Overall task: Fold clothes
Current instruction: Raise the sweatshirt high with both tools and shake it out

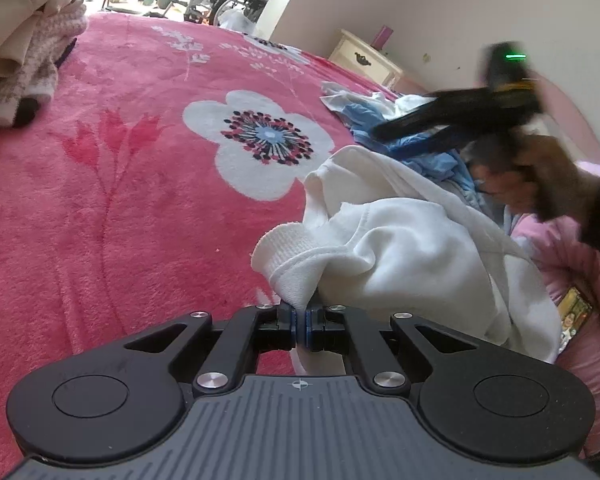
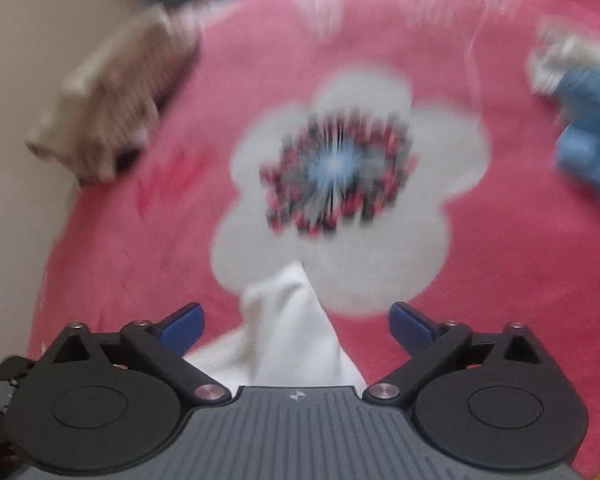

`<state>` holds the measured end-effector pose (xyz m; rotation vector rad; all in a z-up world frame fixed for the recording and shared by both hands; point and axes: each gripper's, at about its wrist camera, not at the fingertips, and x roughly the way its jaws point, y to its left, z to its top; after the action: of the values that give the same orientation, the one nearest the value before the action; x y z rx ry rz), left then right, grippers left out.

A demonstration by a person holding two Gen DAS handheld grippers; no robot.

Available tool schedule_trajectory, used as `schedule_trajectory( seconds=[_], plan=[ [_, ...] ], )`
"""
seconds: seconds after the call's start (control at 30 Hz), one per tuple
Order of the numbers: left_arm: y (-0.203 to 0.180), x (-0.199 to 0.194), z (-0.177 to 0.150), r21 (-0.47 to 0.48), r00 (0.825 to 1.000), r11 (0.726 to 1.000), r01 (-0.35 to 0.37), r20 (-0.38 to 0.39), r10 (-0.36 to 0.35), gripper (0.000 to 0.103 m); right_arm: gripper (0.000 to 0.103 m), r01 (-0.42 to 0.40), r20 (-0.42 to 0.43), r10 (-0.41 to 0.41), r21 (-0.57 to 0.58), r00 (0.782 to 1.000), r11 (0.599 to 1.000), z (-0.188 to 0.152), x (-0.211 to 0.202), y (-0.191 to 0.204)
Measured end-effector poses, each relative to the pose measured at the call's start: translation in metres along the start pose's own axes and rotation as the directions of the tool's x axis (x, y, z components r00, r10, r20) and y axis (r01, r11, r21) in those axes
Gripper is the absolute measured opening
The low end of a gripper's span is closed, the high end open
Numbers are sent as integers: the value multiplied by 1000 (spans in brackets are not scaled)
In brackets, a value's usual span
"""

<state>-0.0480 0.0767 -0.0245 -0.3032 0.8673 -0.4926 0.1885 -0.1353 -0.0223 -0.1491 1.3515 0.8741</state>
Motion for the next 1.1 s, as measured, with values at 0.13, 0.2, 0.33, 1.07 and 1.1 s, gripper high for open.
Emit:
schedule_trajectory(
  seconds=[0.13, 0.2, 0.33, 1.07, 1.1],
  plan=[
    [6, 5, -2, -28, 1000, 1000, -2, -16, 1, 2, 36, 125, 32, -128, 95, 991, 988, -27, 3, 3],
    [8, 7, -3, -32, 1000, 999, 0, -23, -1, 2, 20, 169, 106, -175, 66, 979, 983, -39, -14, 14],
    [7, 9, -3, -14, 1000, 1000, -8, -11, 8, 2, 10, 288, 321, -267, -19, 909, 957, -65, -60, 44],
    [-110, -154, 126, 280, 790, 957, -72, 602, -117, 2, 9, 843, 945, -316, 106, 79, 527, -165, -298, 216],
    [-116, -162, 131, 292, 776, 953, -85, 619, -120, 2, 9, 846, 951, -305, 116, 58, 520, -165, -305, 220]
  ],
)
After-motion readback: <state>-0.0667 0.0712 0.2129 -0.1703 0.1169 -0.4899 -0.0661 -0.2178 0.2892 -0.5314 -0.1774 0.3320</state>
